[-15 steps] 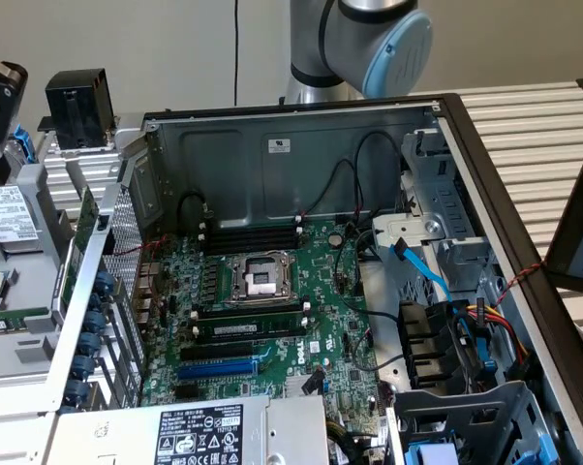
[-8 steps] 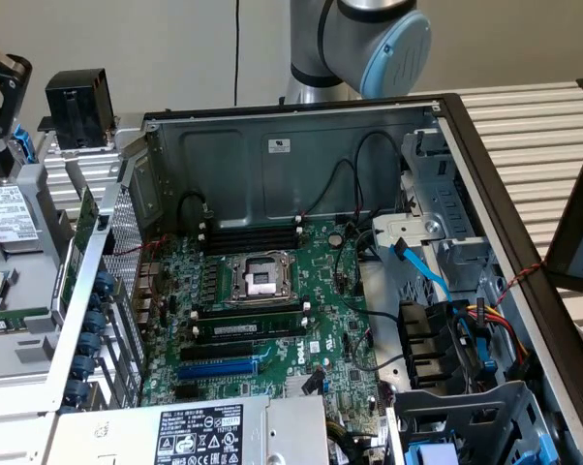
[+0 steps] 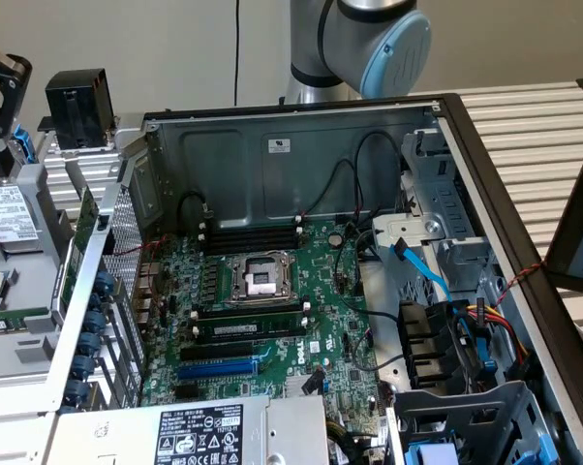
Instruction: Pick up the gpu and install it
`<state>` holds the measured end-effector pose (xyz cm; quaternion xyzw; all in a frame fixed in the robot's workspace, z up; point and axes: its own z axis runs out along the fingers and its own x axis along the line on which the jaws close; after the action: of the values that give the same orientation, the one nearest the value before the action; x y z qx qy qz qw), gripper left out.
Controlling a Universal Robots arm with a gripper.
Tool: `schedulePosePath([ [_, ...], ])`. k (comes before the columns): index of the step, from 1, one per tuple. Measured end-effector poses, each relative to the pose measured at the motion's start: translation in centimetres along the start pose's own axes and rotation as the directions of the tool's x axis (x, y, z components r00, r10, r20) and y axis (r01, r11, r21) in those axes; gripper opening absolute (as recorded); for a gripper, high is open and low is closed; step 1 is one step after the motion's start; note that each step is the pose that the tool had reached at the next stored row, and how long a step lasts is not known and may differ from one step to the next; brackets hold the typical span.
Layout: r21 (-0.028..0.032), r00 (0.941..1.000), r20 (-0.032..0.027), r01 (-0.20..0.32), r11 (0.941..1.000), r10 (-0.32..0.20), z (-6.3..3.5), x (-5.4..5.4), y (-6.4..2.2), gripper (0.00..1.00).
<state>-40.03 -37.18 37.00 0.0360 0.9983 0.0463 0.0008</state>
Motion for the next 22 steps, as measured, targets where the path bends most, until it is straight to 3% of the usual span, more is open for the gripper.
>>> schedulePosePath([
  [10, 0.0000, 1.0000, -0.0003, 0.005, 1.0000, -0.005, 0.00, 0.02, 0.00, 0.11],
  [13, -0.0005, 0.9999, 0.0038, 0.012, 0.9999, -0.012, 0.00, 0.04, 0.00, 0.11],
  [18, -0.0007, 0.9999, 0.0042, 0.016, 0.9999, -0.016, 0.01, 0.05, 0.00, 0.11],
  [22, -0.0041, 0.9999, 0.0040, 0.016, 0.9999, -0.016, 0.04, 0.10, 0.00, 0.12],
])
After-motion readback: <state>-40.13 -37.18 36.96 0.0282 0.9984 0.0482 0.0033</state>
